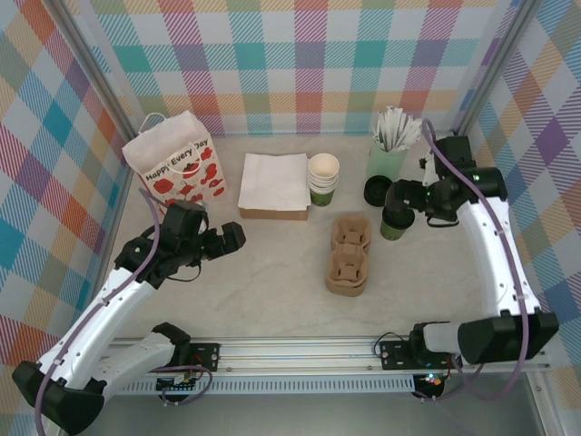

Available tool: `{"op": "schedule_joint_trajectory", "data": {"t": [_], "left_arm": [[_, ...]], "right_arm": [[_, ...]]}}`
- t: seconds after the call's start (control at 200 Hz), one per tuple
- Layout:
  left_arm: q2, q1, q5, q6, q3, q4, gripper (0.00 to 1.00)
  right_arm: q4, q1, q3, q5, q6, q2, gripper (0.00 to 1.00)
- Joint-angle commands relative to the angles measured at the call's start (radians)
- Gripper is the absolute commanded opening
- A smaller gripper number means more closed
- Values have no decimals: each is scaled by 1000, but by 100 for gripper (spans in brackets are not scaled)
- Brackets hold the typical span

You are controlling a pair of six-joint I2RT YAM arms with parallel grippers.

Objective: Pack the takeout coffee

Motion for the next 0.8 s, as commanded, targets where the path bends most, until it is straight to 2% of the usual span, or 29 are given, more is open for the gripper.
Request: {"op": "schedule_joint_trajectory", "data": {"t": [0.0,0.13,0.5,0.65,0.795], "left_arm": [[11,15,-17,41,55,-41,100],[29,15,-35,71,121,-88,100],[119,32,-122,191,385,-225,100],[202,93,-127,272,518,-267,100],[302,192,-65,349,637,-273,100]], "right_arm": [[68,-5,-62,-77,21,-72,100],[98,-6,-116,-93,28,-145,100],[260,-5,-266,-266,49,-281,100],[270,-6,-274,-270,41,-295,99],[253,-5,-277,-255,26,-296,100]]}}
